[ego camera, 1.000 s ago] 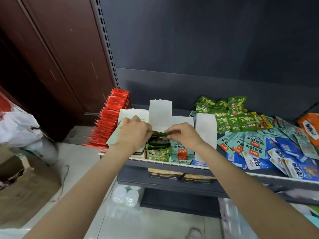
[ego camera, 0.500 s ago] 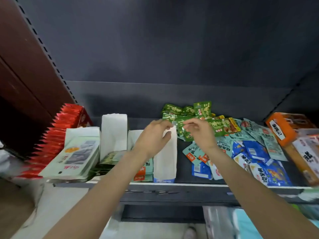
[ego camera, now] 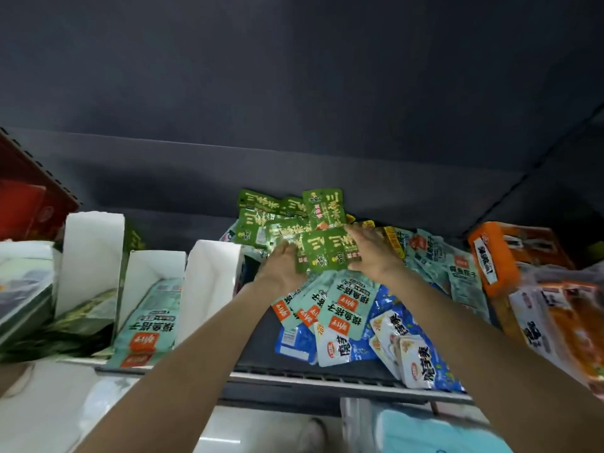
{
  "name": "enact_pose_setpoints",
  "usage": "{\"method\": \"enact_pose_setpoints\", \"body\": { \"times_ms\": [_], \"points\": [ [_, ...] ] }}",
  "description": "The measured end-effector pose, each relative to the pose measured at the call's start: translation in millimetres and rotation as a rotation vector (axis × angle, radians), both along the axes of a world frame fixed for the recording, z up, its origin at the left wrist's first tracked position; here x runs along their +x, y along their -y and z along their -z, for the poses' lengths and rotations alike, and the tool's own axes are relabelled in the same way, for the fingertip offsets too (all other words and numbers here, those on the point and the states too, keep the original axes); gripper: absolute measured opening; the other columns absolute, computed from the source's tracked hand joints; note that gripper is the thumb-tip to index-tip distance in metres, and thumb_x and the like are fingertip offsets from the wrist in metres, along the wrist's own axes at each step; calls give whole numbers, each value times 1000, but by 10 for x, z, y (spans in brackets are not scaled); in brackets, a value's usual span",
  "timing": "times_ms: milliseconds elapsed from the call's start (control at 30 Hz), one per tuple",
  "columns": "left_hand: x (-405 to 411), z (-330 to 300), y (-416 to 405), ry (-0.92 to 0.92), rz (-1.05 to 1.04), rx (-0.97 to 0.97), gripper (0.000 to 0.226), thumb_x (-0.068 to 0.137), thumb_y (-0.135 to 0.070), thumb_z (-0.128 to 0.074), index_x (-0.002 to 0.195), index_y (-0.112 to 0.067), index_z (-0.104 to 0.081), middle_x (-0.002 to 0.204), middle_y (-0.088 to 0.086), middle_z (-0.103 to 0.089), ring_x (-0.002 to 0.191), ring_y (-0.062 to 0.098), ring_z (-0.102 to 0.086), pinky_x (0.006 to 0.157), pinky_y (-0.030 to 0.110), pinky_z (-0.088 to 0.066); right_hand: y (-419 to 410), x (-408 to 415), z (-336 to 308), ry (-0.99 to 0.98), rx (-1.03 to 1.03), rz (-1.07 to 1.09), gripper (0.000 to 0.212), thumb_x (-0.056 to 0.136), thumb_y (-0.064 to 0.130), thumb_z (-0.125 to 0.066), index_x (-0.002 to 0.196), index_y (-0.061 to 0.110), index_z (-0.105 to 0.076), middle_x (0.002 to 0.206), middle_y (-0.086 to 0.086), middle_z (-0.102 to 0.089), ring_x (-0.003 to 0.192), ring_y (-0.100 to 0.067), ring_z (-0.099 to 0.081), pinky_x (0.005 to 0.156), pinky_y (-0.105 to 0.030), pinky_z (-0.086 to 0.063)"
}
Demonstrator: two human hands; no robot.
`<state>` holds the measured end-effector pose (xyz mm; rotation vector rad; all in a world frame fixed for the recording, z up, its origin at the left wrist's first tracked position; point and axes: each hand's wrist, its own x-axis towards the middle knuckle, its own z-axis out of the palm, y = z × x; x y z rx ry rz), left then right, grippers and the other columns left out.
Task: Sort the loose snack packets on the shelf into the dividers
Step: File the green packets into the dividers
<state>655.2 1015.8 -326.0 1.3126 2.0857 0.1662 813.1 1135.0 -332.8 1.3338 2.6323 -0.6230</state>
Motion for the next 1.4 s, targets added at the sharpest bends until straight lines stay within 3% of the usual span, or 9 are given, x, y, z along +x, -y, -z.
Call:
{"method": "enact_pose_setpoints", "body": {
  "times_ms": [133,233,433,700,800,900,1167,1300,1400],
  "points": [
    [7,56,16,48,-13,-50,75,95,-24,-52,151,-12,-3,157,-2,14,146,21,-6,115,27,-14,3,34,59,-7,135,-37,84,76,21,-75,144,21,-26,143,-3,-30,132,-22,-30,107,-38,-34],
    [25,29,11,87,-75,-5,73,94,-23,-54,151,-14,-9,159,0,6,145,21,-9,115,27,-15,3,21,-42,-3,287,-74,60,77,29,-74,129,22,-45,122,-1,-41,117,-20,-38,100,-36,-36],
    [135,-163,27,380,-294,292,69,92,-22,-58,146,-8,-19,136,8,-51,118,22,-53,97,30,-43,132,-52,-478,-362,187,-86,16,90,22,-58,102,12,-61,95,4,-48,78,-14,-54,60,-22,-39],
    [-88,-713,342,423,-497,794,13,88,-12,-64,98,-14,-55,76,-2,-62,63,8,-62,66,30,-50,562,-367,-959,-864,-14,53,21,91,28,-58,82,9,-52,82,-12,-63,75,-30,-59,65,-41,-47],
    [-335,-966,648,485,-446,903,11,91,-8,-59,83,-15,-54,73,-1,-57,56,1,-56,61,25,-50,824,-590,-1156,-927,-142,7,11,89,21,-62,90,12,-55,87,-1,-67,75,-11,-63,65,-27,-52],
    [-642,-1153,1010,459,-414,966,12,92,-8,-57,83,-15,-53,78,4,-58,63,6,-56,61,25,-51,1178,-886,-1323,-968,-225,-24,15,87,11,-63,93,21,-54,93,9,-68,80,-1,-64,68,-17,-52],
    [-1681,-1333,2155,296,-333,967,14,88,-11,-63,80,-19,-54,73,-6,-57,67,17,-60,66,34,-51,2331,-1824,-1368,-1063,-311,-3,30,85,4,-65,88,33,-58,90,12,-67,86,-12,-67,78,-34,-56],
    [-2035,-1251,2572,195,-303,944,27,84,-13,-68,104,-23,-54,84,-11,-57,69,1,-54,64,10,-41,2780,-2153,-1144,-1017,-213,41,30,83,9,-67,89,37,-58,88,13,-67,86,-13,-66,81,-41,-55],
    [-2136,-1183,2752,99,-211,930,36,82,-15,-70,113,-23,-54,88,-5,-61,77,5,-57,67,18,-45,3004,-2270,-972,-944,-149,66,23,84,12,-68,104,23,-64,94,8,-68,86,-12,-64,82,-32,-52]
  ]
}}
